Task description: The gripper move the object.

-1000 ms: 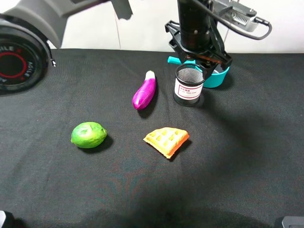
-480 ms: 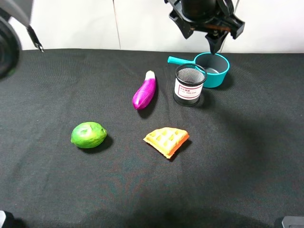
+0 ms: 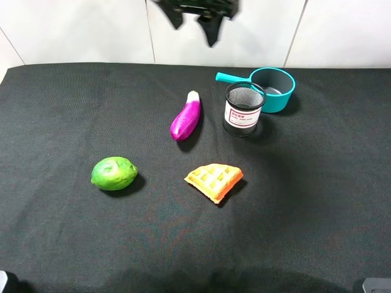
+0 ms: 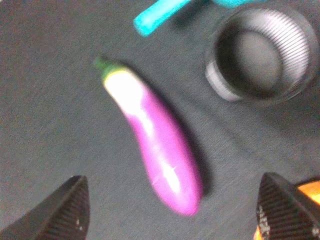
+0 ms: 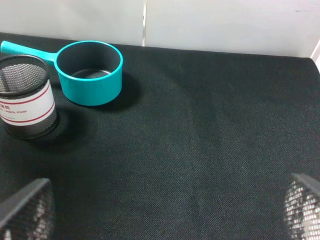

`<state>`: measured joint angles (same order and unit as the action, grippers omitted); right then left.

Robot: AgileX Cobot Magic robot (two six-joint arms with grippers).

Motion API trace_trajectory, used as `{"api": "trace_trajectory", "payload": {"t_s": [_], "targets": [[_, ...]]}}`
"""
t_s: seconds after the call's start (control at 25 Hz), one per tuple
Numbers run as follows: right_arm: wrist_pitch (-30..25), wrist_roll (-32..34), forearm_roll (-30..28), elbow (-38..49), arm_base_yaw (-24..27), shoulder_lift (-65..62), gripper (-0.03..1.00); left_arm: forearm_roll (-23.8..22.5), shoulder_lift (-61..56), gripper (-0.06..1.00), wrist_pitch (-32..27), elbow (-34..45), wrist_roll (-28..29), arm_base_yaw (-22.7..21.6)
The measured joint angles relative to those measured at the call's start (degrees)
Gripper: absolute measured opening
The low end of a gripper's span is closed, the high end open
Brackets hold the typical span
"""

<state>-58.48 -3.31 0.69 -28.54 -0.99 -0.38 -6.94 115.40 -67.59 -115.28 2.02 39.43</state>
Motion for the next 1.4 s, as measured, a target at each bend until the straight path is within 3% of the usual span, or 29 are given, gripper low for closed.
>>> {"api": "trace_trajectory", "payload": {"t_s": [0.44, 0.92, 1.2, 1.4], "targets": [[0.00, 0.00, 0.00, 0.00, 0.00, 0.00, 0.69, -0.56, -18.77, 0.73, 0.10, 26.84, 0.23, -15.51], [0.00, 0.00, 0.00, 0.00, 0.00, 0.00, 0.69, -3.06, -43.14, 0.73, 0.15, 53.62, 4.12, -30.34], [0.00, 0.00, 0.00, 0.00, 0.00, 0.00, 0.69, -3.44, -62.54, 0.73, 0.09, 68.98, 5.54, -36.06], [0.00, 0.00, 0.00, 0.00, 0.00, 0.00, 0.69, -3.83, -77.23, 0.73, -0.01, 76.85, 5.92, -37.47]]}}
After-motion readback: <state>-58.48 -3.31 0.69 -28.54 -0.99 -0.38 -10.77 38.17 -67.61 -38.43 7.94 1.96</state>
